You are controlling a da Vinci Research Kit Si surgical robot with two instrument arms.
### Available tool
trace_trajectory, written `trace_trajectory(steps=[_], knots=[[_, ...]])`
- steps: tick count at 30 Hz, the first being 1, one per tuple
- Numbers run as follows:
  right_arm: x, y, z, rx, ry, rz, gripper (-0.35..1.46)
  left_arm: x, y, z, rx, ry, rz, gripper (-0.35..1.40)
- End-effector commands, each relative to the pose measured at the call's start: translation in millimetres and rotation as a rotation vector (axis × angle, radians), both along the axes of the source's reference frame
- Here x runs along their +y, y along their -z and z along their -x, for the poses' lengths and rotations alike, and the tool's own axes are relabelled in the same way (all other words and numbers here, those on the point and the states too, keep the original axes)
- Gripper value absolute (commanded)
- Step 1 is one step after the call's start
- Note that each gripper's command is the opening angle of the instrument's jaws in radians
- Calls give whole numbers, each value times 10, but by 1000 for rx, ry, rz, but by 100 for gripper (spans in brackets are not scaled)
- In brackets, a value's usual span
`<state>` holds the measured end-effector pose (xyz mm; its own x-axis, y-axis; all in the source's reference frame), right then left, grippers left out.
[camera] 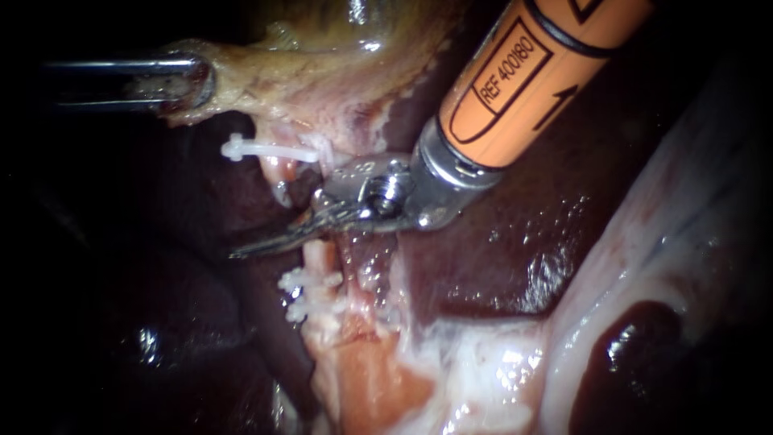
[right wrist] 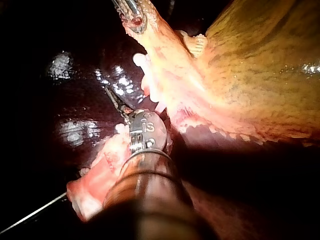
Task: Go back from the cut left tube
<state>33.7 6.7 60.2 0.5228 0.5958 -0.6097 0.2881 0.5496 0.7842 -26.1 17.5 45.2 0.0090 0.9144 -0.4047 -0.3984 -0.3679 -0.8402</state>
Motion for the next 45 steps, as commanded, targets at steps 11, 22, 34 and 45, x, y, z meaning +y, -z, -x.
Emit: trace_trajectory(steps=[11,22,34,45], knots=[[0,13,-2,8,-87,2,125,0,0,0,0,0,0,-35],[-3,22,4,-36,-146,-1,140,0,0,0,0,0,0,-35],[1,83,85,-228,-232,262,143,1,-6,-2,-1,-2,2,-35],[-6,109,169,-330,-259,468,143,1,-7,-2,0,-1,2,-35]])
